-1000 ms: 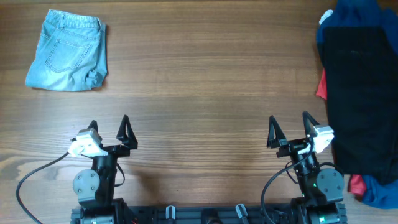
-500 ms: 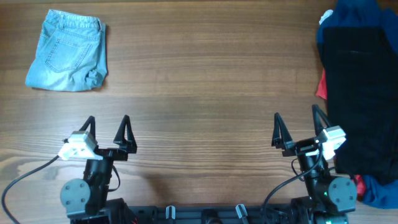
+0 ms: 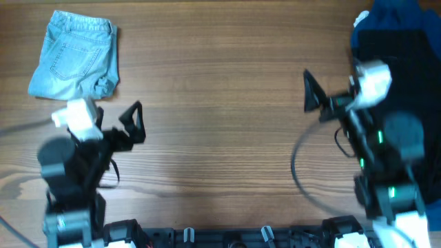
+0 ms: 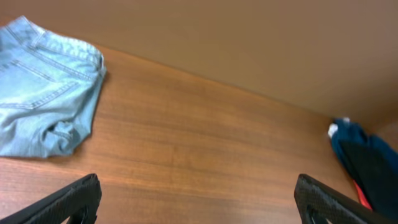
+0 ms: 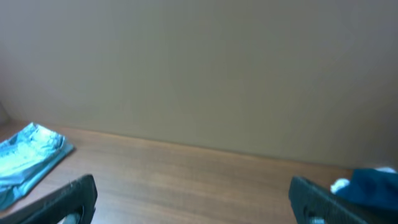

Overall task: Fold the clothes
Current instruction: 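Reach the right gripper to the clothes pile and grasp the black shorts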

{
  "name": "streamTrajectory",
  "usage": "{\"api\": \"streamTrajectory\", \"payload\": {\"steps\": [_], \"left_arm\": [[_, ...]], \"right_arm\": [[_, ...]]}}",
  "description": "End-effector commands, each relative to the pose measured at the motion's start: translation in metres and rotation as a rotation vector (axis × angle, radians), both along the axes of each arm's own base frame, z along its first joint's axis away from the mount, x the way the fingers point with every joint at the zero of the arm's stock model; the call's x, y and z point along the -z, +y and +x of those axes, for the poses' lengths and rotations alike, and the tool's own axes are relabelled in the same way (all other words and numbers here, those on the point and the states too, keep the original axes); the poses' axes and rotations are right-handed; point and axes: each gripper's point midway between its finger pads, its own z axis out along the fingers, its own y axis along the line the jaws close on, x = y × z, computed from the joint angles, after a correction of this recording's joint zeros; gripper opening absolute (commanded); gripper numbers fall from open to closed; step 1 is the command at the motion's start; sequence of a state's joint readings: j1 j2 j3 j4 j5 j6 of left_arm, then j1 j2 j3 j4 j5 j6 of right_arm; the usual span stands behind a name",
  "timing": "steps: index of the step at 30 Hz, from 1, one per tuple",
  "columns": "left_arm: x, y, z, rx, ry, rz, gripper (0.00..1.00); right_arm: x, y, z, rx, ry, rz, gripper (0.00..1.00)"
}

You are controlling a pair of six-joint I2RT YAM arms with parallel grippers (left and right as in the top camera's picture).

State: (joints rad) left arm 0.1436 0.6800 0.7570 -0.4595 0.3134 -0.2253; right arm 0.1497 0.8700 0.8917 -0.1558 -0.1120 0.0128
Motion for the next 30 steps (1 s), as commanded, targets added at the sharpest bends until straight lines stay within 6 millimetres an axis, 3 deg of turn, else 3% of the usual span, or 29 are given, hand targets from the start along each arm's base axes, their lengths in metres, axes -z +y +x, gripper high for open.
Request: {"api": "streamTrajectory", "payload": {"steps": [1,4,7,13,15,18,19,22,24,27,30], "left_arm": [[-0.007,-0.001,0.029,0.051,0.092,0.033,1.0],[0.007,0.001,0.051,0.057,0.202,0.012,1.0],[0.038,0.0,0.067,0.078,0.304,-0.02,1.0],[0.08,-0.011,0.087,0.152,0.411,-0.092,1.0],[0.085,-0.015,0.092,0.176,0.411,-0.109,1.0],[0.089,-0.018,0.097,0.188,0.413,-0.102,0.98],[0.089,-0.022,0.096,0.208,0.409,-0.085,0.95],[0.09,-0.039,0.095,0.261,0.402,-0.032,0.96],[0.092,-0.055,0.096,0.271,0.399,0.031,1.0],[0.094,-0.077,0.096,0.287,0.389,0.104,0.99],[0.094,-0.093,0.095,0.295,0.374,0.159,0.99]], "right_arm": [[-0.008,0.01,0.043,-0.021,0.13,-0.029,1.0],[0.011,0.014,0.079,-0.012,0.323,-0.055,1.0],[0.036,0.019,0.113,-0.013,0.455,-0.079,1.0],[0.074,0.019,0.152,-0.038,0.457,-0.2,1.0],[0.084,-0.003,0.164,0.053,0.47,-0.216,1.0],[0.105,-0.061,0.177,0.297,0.524,-0.178,0.98],[0.12,-0.087,0.181,0.364,0.556,-0.175,0.96],[0.156,-0.133,0.184,0.461,0.637,-0.159,0.87],[0.197,-0.173,0.183,0.558,0.725,-0.088,0.87],[0.232,-0.201,0.177,0.607,0.803,-0.061,0.87],[0.253,-0.22,0.172,0.625,0.847,-0.078,0.84]]}}
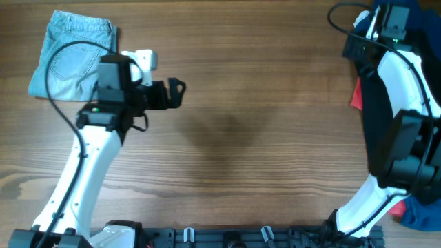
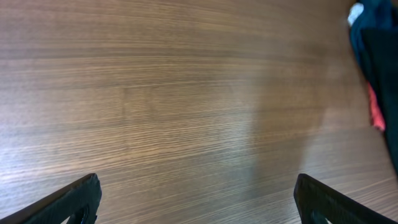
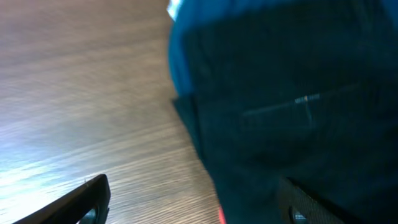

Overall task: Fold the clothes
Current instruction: 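Reach the right gripper to the clothes pile and grasp the black shorts, then pull the black shorts from the pile to the table center with right gripper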

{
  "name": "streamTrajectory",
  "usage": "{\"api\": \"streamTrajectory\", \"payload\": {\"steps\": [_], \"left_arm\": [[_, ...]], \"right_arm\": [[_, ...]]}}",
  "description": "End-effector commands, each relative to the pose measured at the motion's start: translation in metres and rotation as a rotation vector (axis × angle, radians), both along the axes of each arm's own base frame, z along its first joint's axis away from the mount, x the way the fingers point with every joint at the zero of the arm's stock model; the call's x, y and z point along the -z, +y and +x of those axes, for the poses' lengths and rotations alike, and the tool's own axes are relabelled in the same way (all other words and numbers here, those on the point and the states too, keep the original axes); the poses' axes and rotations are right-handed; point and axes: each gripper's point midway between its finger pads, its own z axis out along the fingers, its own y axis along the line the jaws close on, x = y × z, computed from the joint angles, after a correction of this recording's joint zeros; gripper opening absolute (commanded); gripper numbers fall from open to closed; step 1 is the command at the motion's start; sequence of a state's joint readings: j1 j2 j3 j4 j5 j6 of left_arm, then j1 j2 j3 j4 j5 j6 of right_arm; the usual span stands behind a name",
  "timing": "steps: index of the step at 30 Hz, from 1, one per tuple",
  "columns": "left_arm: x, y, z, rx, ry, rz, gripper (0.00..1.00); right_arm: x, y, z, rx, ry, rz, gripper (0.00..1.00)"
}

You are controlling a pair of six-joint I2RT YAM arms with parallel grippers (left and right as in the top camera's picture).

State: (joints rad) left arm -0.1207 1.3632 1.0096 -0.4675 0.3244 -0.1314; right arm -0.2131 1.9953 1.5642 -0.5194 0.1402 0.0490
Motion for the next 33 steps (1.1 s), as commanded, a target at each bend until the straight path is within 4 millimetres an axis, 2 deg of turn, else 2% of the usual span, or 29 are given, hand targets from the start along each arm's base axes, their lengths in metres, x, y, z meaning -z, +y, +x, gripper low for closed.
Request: {"api": "streamTrajectory", "payload": {"steps": [1,5,16,20,22,23,25,31,33], "left_arm": [[-0.008,-0.014,0.006,0.015,-0.065,0.093,0.99],[-0.009,-0.027,0.005,0.045,-0.079,0.089,0.97],[-0.006,-0.026,0.007,0.041,-0.077,0.097,0.96],[-0.007,-0.025,0.008,0.036,-0.079,0.101,0.98],[-0.007,-0.025,0.008,0.036,-0.081,0.1,0.98],[-0.007,-0.025,0.008,0.036,-0.082,0.1,0.99],[-0.007,-0.022,0.009,0.022,-0.084,0.114,0.99],[-0.007,-0.021,0.01,0.015,-0.088,0.12,1.0],[-0.008,-0.021,0.012,0.015,-0.094,0.119,1.0]], "right_arm": [[0.018,-0.024,-0.002,0.05,0.033,-0.011,0.83],[0.037,-0.034,-0.007,0.032,0.078,-0.023,0.77],[0.076,-0.041,-0.01,0.043,0.127,-0.01,0.77],[0.081,-0.042,-0.008,0.045,0.125,-0.014,0.75],[0.08,-0.044,-0.007,0.047,0.118,-0.016,0.68],[0.081,-0.044,-0.007,0.048,0.121,-0.016,0.62],[0.087,-0.044,-0.009,0.047,0.132,-0.014,0.6],[0.099,-0.045,-0.011,0.032,0.162,-0.024,0.47],[0.098,-0.046,-0.01,0.032,0.156,-0.026,0.34]]}}
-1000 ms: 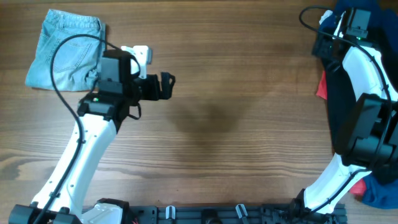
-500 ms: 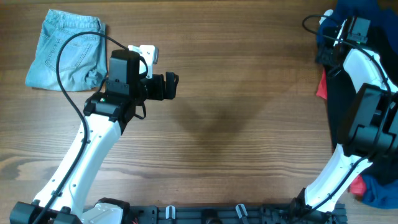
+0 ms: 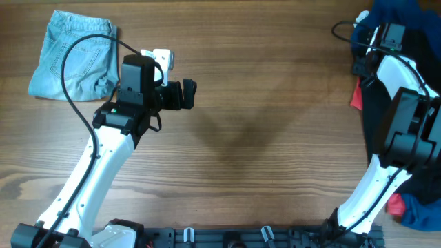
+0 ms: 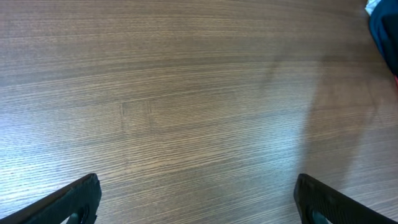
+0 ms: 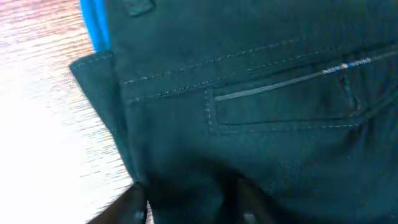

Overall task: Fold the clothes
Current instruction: 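Pull the black shorts from the pile to the table center with right gripper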

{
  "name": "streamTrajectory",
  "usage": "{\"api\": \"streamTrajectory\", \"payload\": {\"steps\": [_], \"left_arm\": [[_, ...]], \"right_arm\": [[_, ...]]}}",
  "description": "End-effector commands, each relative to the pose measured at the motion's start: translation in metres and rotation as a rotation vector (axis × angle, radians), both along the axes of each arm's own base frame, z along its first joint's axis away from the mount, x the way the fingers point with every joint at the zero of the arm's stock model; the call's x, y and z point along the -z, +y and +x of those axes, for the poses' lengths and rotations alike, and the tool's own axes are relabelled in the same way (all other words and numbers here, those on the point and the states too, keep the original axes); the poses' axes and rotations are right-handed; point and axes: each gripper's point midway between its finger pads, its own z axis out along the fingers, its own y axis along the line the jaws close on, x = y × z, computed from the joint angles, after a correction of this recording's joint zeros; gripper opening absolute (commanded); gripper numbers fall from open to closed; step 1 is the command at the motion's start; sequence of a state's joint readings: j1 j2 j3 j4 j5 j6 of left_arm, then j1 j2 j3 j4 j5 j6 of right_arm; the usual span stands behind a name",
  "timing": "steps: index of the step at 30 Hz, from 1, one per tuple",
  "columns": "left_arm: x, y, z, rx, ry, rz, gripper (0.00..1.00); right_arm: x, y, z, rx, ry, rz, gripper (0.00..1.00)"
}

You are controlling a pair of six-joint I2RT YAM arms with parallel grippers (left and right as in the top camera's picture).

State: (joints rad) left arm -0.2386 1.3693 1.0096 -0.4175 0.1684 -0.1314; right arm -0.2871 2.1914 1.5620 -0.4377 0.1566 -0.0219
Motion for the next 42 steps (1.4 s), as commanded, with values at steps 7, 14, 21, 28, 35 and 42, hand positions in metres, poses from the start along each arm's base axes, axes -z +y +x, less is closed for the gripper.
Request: {"api": "streamTrajectory", "payload": {"steps": [7,14,21,28,35,42], "left_arm": [[-0.008,-0.001,0.008,0.007,-0.04,0.014,1.0],[-0.01,-0.001,0.009,0.007,-0.047,0.012,1.0],[-0.014,-0.004,0.012,-0.005,-0.057,-0.021,1.0],[-0.055,0.008,0.015,-0.051,-0.152,-0.061,1.0],[-0.099,0.058,-0.012,-0.184,-0.219,-0.086,1.0],[-0.107,0.095,-0.044,-0.288,-0.196,-0.071,1.0]], "right_arm": [[-0.007,-0.005,-0.004,0.011,-0.001,-0.013,0.04],[-0.123,0.023,0.008,0.004,-0.262,0.121,0.04],[-0.219,0.081,-0.009,-0.169,-0.407,0.162,0.04],[-0.287,0.247,-0.041,-0.653,-0.511,0.449,0.04],[-0.296,0.401,-0.107,-1.022,-0.441,0.54,0.04],[-0.282,0.474,-0.166,-1.19,-0.341,0.517,0.04]]}}
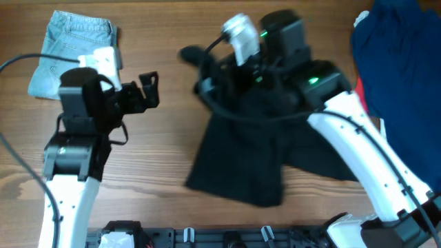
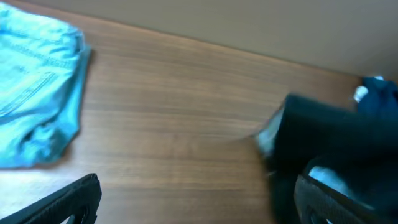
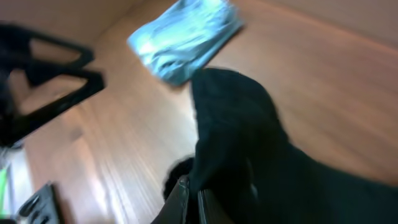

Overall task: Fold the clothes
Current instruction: 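Pull the black shorts from the pile to the table center with right gripper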

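A black garment (image 1: 241,148) hangs from my right gripper (image 1: 207,74), which is shut on its upper edge above the middle of the table; its lower part lies crumpled on the wood. In the right wrist view the fingers (image 3: 186,199) pinch the black cloth (image 3: 249,143). My left gripper (image 1: 148,89) stands open to the left of the garment, with nothing between its fingers. In the left wrist view the black garment (image 2: 323,143) fills the right side. Folded light-blue denim (image 1: 76,52) lies at the far left corner.
A pile of clothes (image 1: 396,55), blue with a red edge, lies at the far right of the wooden table (image 1: 158,158). The right arm (image 1: 365,158) stretches from the front right across to the middle. The denim (image 2: 37,118) is left of the left gripper.
My right gripper was down on the black garment in the pile at the far right; now it holds that garment over the table's middle. My left gripper has drawn back leftward and tilted up.
Both grippers stood open near the front edge. Then the left was over the mid-left table and the right over the pile at the far right. The right then pressed into the black garment there. Now that garment hangs from it mid-table.
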{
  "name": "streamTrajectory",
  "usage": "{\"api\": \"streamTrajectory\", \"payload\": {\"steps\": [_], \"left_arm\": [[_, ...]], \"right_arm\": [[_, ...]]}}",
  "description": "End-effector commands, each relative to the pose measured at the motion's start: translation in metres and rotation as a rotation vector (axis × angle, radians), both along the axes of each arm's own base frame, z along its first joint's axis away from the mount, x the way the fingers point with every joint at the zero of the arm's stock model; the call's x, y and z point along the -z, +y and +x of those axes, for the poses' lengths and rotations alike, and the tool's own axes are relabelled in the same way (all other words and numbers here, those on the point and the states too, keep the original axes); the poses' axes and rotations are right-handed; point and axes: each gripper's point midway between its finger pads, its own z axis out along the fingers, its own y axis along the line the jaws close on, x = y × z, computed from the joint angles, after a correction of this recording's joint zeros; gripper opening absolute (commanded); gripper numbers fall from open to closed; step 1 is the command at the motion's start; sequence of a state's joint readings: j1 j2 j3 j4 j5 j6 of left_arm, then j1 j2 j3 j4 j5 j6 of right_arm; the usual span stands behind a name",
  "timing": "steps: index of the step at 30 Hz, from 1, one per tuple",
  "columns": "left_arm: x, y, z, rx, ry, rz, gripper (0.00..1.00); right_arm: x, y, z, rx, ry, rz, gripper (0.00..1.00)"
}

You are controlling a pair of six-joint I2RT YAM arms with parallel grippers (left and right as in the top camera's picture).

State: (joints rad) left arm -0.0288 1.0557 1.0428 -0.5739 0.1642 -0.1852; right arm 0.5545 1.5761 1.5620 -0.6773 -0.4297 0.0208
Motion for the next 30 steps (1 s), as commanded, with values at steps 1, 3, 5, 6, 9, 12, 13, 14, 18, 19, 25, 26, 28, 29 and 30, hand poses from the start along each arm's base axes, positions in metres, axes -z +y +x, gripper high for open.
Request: {"api": "streamTrajectory", "payload": {"steps": [1,3,5,6,9,12,13,14,18,19,25,26,28,29,30], "left_arm": [[-0.011,0.015,-0.01,-0.05,-0.012,-0.009,1.0],[-0.008,0.017,-0.012,-0.055,0.004,-0.009,1.0],[-0.005,0.017,-0.012,-0.055,0.016,-0.009,1.0],[-0.004,0.015,-0.012,-0.048,0.02,-0.012,1.0],[0.0,-0.002,-0.012,0.079,0.022,-0.008,1.0],[0.011,-0.011,-0.006,0.156,0.046,0.002,1.0],[0.017,-0.012,-0.003,0.163,0.065,-0.001,1.0],[0.025,-0.012,0.001,0.163,0.089,-0.004,1.0],[0.046,-0.018,0.018,0.194,0.133,-0.034,1.0],[0.046,-0.021,0.022,0.211,0.123,-0.046,1.0],[0.04,-0.044,0.037,0.372,0.034,-0.073,1.0],[0.041,-0.044,0.039,0.373,0.034,-0.074,1.0],[0.039,-0.038,0.041,0.366,0.015,-0.047,1.0],[0.032,-0.03,0.045,0.34,-0.008,-0.04,1.0],[0.02,-0.019,0.047,0.302,-0.037,-0.048,1.0]], "right_arm": [[-0.01,0.003,-0.011,0.0,-0.052,-0.036,0.04],[-0.008,0.002,-0.012,0.005,-0.047,-0.047,0.04],[-0.007,0.002,-0.012,0.005,-0.046,-0.049,0.04],[-0.007,0.002,-0.012,0.005,-0.045,-0.049,0.04],[-0.007,0.001,-0.012,0.004,-0.043,-0.051,0.04],[-0.005,0.001,-0.013,0.003,-0.038,-0.056,0.04],[-0.004,0.0,-0.014,0.003,-0.033,-0.06,0.04],[-0.003,0.0,-0.015,0.002,-0.029,-0.063,0.04],[0.004,-0.002,-0.017,-0.005,-0.012,-0.082,0.04],[0.004,-0.002,-0.018,-0.01,-0.014,-0.086,0.04],[0.005,0.0,-0.021,-0.032,-0.012,-0.085,0.04],[0.006,0.0,-0.02,-0.041,-0.024,-0.091,0.04],[0.007,-0.001,-0.016,-0.027,-0.039,-0.104,0.04],[0.009,0.0,-0.012,-0.023,-0.045,-0.105,0.04],[0.011,0.003,-0.007,-0.023,-0.05,-0.101,0.04]]}}
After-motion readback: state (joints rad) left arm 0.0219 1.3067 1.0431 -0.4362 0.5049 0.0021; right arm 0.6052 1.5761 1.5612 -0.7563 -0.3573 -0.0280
